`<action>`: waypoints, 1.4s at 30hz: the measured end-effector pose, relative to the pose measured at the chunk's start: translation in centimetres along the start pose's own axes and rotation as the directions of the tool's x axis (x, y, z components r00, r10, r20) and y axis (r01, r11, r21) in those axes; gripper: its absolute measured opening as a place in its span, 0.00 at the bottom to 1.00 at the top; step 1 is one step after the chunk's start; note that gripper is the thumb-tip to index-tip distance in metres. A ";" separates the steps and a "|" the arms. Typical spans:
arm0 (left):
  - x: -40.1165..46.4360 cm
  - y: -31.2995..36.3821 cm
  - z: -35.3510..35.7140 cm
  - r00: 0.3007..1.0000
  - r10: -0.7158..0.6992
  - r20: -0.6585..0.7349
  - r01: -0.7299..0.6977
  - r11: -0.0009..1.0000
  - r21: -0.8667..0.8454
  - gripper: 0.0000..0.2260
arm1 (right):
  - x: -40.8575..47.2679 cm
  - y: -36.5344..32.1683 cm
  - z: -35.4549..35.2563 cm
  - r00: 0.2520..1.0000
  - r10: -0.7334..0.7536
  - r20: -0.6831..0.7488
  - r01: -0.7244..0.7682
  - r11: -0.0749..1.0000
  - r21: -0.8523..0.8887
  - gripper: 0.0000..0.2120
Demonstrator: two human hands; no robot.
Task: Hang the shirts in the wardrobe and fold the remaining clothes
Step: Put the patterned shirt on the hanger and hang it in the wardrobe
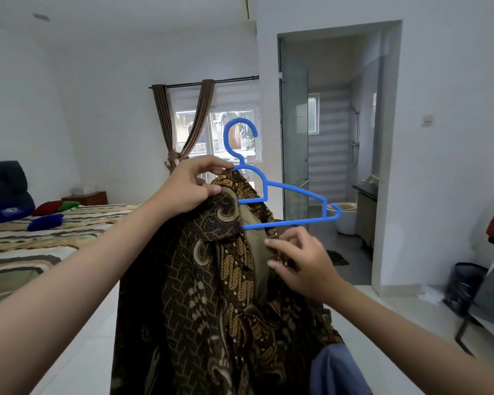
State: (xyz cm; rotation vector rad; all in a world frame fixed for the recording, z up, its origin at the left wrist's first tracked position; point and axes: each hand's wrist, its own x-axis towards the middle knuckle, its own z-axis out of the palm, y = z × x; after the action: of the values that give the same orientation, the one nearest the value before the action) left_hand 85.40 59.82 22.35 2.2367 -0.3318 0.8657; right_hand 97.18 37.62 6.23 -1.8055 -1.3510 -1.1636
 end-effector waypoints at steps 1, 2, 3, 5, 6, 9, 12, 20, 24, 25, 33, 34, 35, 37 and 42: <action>0.0 0.0 -0.2 1.000 0.008 0.003 -0.008 1.000 -0.017 0.22 | -0.5 -0.2 0.3 0.997 0.004 0.077 -0.004 1.000 0.002 0.19; 0.0 0.2 -0.3 1.000 0.015 0.010 -0.014 0.999 -0.038 0.23 | -0.8 -0.3 0.5 0.991 0.017 0.136 -0.016 1.000 -0.003 0.19; 0.1 0.3 -0.5 1.000 0.019 0.018 -0.018 0.998 -0.054 0.23 | -1.0 -0.4 0.8 0.984 0.042 0.171 -0.043 0.999 -0.001 0.19; 0.1 0.5 -0.9 0.999 0.023 0.035 -0.021 0.997 -0.072 0.22 | -1.0 -0.5 0.8 0.978 0.123 0.167 -0.131 0.991 0.040 0.19; 0.1 0.5 -1.3 0.999 0.020 0.035 -0.017 0.997 -0.076 0.21 | -0.9 -0.5 0.6 0.975 0.168 0.144 -0.181 0.980 0.081 0.19; -0.2 0.0 -3.0 1.000 -0.014 0.003 0.015 0.995 -0.098 0.19 | -0.4 0.3 -0.4 0.956 0.293 0.018 -0.292 0.942 0.162 0.16; -0.7 -0.3 -4.3 0.999 -0.021 0.029 0.024 0.994 -0.106 0.20 | 0.3 1.2 -2.1 0.905 0.422 -0.055 -0.394 0.878 0.271 0.14; -0.6 -0.7 -6.1 0.992 -0.045 0.114 0.069 0.975 -0.210 0.20 | 1.1 2.5 -5.3 0.712 0.656 0.250 -0.584 0.355 0.730 0.12; -0.4 -0.8 -6.5 0.983 -0.107 0.149 0.138 0.967 -0.214 0.20 | 1.2 3.1 -6.3 0.701 0.560 0.442 -0.520 -0.023 0.854 0.28; -0.4 -0.9 -6.4 0.982 -0.111 0.151 0.141 0.969 -0.204 0.20 | 1.2 3.2 -6.6 0.704 0.544 0.457 -0.519 -0.046 0.853 0.30; -0.3 -0.8 -5.3 0.990 -0.082 0.118 0.100 0.982 -0.161 0.23 | 2.5 3.4 -7.1 0.680 0.674 0.288 -0.532 0.185 0.826 0.20; -0.3 -0.6 -5.2 0.990 -0.083 0.111 0.099 0.983 -0.152 0.22 | 2.7 3.4 -7.2 0.676 0.697 0.239 -0.555 0.270 0.787 0.17; -0.3 -0.5 -4.9 0.991 -0.083 0.107 0.098 0.984 -0.146 0.21 | 2.8 3.4 -7.2 0.671 0.716 0.194 -0.590 0.356 0.725 0.17; -0.2 -0.3 -4.4 0.991 -0.078 0.105 0.093 0.986 -0.141 0.21 | 3.0 3.6 -7.3 0.678 0.725 0.118 -0.640 0.504 0.580 0.17; -0.2 -0.8 -3.2 0.997 -0.073 0.032 0.073 0.997 -0.010 0.27 | 3.4 3.5 -7.7 0.698 0.714 0.058 -0.655 0.603 0.455 0.17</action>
State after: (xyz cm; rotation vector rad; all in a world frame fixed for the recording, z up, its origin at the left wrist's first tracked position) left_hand 84.06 62.59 23.53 2.2396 -0.2677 0.7887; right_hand 98.63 31.49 12.77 -1.6217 -0.6294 -0.4726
